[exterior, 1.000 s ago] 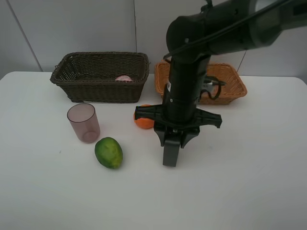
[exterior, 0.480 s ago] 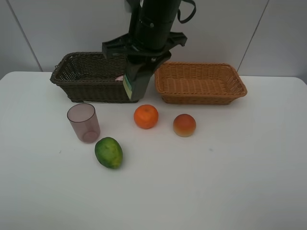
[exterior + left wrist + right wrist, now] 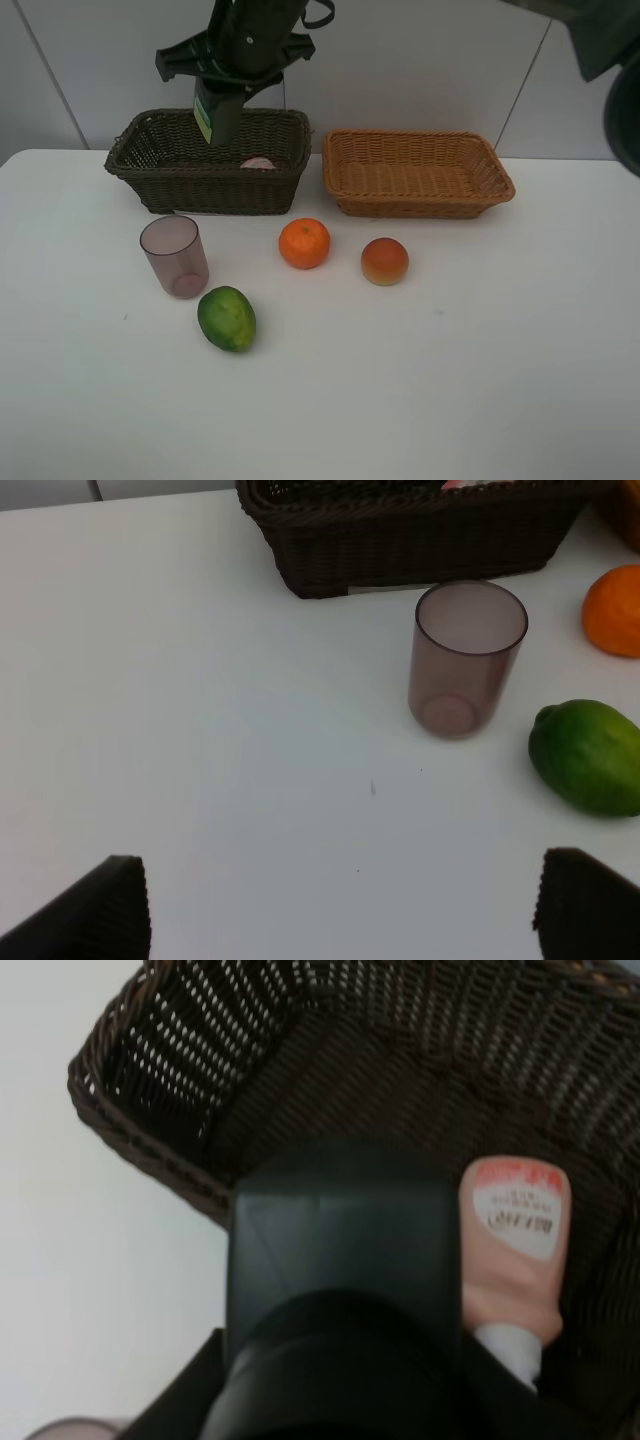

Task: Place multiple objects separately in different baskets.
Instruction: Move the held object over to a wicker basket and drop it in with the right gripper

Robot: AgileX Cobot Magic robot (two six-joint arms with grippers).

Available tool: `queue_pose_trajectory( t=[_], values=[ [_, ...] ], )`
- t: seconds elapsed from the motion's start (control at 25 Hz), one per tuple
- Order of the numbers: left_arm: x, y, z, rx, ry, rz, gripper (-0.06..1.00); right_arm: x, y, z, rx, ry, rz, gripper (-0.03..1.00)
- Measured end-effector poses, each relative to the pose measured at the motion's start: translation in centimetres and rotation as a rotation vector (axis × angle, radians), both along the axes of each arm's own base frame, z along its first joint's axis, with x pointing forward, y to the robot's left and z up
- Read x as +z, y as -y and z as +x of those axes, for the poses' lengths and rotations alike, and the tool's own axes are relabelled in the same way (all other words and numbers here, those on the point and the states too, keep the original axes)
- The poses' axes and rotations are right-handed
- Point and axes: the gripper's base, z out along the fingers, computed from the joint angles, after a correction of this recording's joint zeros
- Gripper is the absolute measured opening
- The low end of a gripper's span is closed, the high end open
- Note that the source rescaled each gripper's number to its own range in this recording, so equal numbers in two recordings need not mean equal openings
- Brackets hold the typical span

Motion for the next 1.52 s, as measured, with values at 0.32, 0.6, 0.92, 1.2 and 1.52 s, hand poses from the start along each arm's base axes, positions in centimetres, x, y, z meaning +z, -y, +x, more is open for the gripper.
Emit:
queue_pose_trajectory(
  t=[0.32, 0.6, 0.92, 1.2, 1.52],
  values=[
    [0.0, 0.0, 0.0, 0.000, 0.000, 0.000, 1.00, -4.4, -2.1, 3.2, 0.018, 0.157, 0.110, 0.12],
    [0.0, 0.0, 0.0, 0.000, 0.000, 0.000, 1.00, -8.8, -2.8, 5.3, 0.018, 0.219, 0.174, 0.12],
    [0.0, 0.0, 0.0, 0.000, 0.000, 0.000, 1.00, -12.6, -3.0, 5.7, 0.016, 0.175, 0.138, 0.12],
    [0.0, 0.0, 0.0, 0.000, 0.000, 0.000, 1.00, -12.6, -3.1, 5.7, 0.016, 0.182, 0.145, 0.23],
    [0.0, 0.0, 0.0, 0.000, 0.000, 0.000, 1.00, -9.3, -2.8, 5.4, 0.014, 0.214, 0.174, 0.95]
  ],
)
